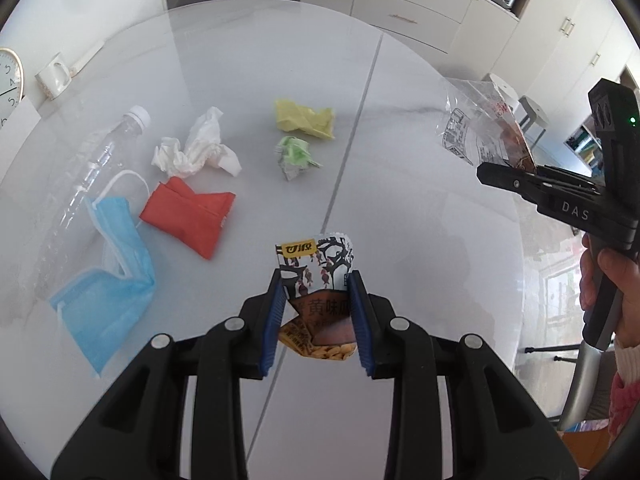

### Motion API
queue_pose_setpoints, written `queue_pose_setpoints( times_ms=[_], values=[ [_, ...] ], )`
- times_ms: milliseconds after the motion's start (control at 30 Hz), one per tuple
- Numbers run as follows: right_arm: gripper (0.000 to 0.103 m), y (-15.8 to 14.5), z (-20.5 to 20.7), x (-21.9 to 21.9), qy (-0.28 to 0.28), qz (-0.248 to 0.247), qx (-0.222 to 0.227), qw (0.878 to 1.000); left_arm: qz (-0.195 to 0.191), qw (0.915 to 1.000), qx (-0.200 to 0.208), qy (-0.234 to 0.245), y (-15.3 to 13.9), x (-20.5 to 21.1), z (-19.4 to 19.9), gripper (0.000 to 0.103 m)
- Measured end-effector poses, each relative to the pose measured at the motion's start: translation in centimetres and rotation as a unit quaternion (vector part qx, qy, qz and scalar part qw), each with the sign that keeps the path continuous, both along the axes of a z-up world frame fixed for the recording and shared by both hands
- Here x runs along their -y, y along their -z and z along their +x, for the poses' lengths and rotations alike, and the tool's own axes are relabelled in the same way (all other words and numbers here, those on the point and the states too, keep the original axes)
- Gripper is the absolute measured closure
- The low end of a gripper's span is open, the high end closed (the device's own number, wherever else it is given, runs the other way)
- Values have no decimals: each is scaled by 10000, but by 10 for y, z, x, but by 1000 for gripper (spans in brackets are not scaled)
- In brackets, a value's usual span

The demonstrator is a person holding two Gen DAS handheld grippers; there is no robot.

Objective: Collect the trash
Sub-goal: 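Grasp the snack wrapper with the left gripper while the right gripper grasps the clear plastic bag, then carry the wrapper and plastic bag over the white bin and open both grippers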

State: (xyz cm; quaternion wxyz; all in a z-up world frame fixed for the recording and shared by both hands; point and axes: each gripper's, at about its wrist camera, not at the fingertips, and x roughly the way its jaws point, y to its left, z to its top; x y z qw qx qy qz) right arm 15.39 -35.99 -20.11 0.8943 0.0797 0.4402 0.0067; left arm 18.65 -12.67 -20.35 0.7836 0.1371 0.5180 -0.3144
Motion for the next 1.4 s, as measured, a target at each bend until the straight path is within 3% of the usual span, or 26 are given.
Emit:
queue_pose_setpoints(
  times_ms=[400, 833, 1133, 1367, 1400],
  values=[
    [71, 0, -124, -11, 650, -10, -77, 9979, -106, 9946, -41, 1033, -15, 25, -92, 72],
    [71, 28, -245, 1, 1555, 179, -428, 9868, -129, 9764, -266, 2141, -10, 75, -184, 72],
    [71, 74, -288, 16, 1803, 337, -896, 9789, 12, 9715, -348, 2346, -2, 95, -215, 72],
    [69, 121, -290, 23, 1647, 360, -1296, 9771, 145, 9710, -303, 2368, -1, 110, -228, 71],
    [64, 127, -288, 24, 1610, 358, -1380, 9766, 158, 9712, -291, 2361, -1, 112, -229, 71]
  ],
)
